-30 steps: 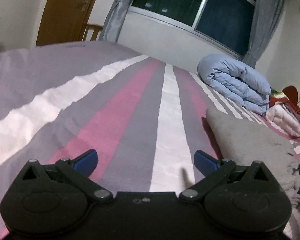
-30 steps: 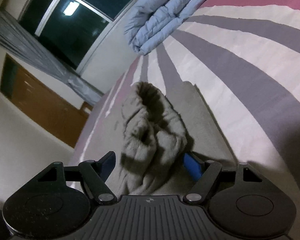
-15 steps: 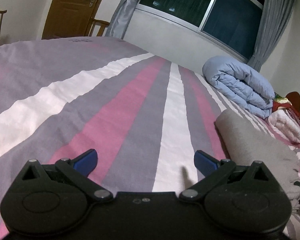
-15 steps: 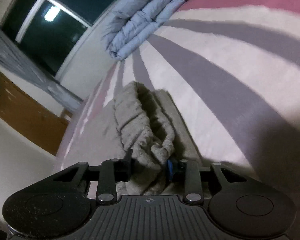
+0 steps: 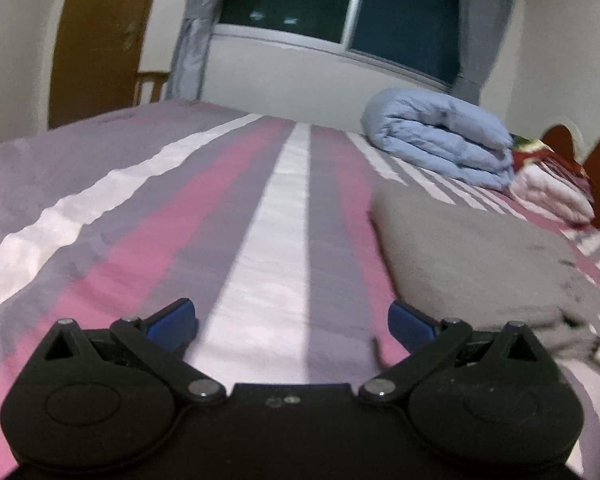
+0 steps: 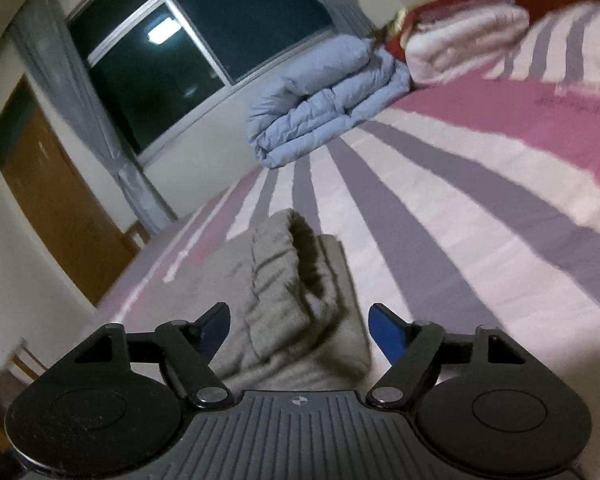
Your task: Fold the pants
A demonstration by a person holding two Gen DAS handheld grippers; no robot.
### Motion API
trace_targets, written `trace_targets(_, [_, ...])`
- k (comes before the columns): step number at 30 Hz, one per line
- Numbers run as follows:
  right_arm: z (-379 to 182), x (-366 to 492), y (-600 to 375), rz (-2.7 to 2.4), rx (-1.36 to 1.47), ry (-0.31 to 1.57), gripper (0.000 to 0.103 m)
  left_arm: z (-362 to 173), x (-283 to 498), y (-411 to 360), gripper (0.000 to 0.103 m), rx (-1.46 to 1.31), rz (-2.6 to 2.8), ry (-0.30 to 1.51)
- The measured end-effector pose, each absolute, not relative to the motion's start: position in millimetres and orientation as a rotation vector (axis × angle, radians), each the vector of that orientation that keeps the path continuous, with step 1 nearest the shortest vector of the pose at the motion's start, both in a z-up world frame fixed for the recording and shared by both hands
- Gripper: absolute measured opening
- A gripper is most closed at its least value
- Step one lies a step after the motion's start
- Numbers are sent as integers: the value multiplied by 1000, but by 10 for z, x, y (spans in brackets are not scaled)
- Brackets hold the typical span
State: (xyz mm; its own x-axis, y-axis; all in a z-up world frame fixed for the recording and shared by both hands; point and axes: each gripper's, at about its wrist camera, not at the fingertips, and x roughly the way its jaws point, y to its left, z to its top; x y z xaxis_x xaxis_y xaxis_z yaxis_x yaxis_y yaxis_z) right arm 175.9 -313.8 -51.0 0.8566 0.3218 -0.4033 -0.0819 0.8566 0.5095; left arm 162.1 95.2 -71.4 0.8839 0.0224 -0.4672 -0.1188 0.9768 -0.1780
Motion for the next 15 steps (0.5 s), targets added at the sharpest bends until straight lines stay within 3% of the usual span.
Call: trace_targets(15, [-574, 1711, -2950, 241, 434, 489, 78, -797, 1650, 537, 97, -195, -13, 517])
